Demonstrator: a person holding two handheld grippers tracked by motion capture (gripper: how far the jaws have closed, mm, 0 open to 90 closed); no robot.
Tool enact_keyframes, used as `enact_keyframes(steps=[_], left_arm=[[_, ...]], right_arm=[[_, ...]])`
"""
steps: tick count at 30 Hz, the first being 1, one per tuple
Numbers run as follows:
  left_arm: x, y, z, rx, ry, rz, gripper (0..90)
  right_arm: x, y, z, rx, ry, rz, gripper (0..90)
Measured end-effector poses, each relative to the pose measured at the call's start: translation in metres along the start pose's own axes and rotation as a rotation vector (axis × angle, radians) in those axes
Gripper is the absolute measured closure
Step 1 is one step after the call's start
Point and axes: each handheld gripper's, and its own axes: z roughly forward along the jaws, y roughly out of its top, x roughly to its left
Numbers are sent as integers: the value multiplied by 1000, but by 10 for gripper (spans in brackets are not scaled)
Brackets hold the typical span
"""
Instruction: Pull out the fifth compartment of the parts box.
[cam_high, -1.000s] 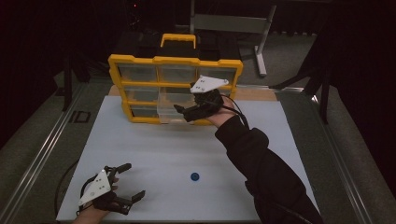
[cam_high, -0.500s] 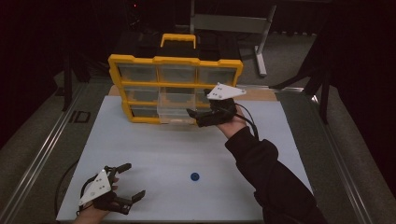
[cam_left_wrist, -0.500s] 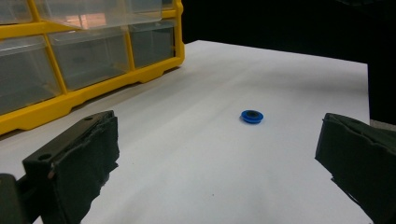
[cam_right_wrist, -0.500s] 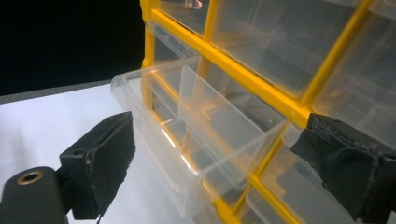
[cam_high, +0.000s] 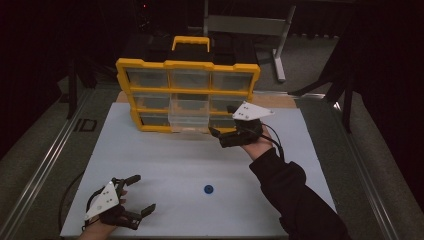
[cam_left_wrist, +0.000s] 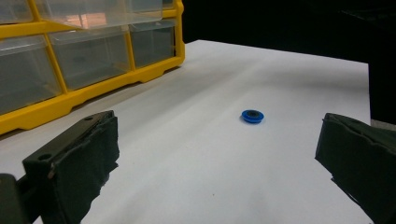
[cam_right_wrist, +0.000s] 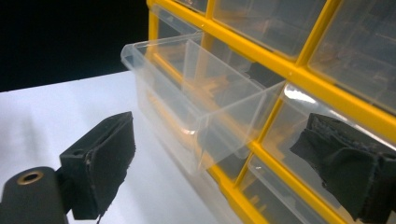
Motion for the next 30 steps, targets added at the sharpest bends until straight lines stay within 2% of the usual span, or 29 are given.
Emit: enact_keyframes(steps=[16,23,27,30], left_arm=[[0,0,0,1,1,0,0],[0,0,0,2,2,0,0],[0,0,1,2,3,1,0],[0,0,1,3,3,2,0]], right_arm=[[8,-43,-35,-35,-48,50,98],[16,-59,-48,-31,-42,39,98],[21,-71,-58,-38,-37,65,98],[24,-79,-64,-33,-46,68,98]])
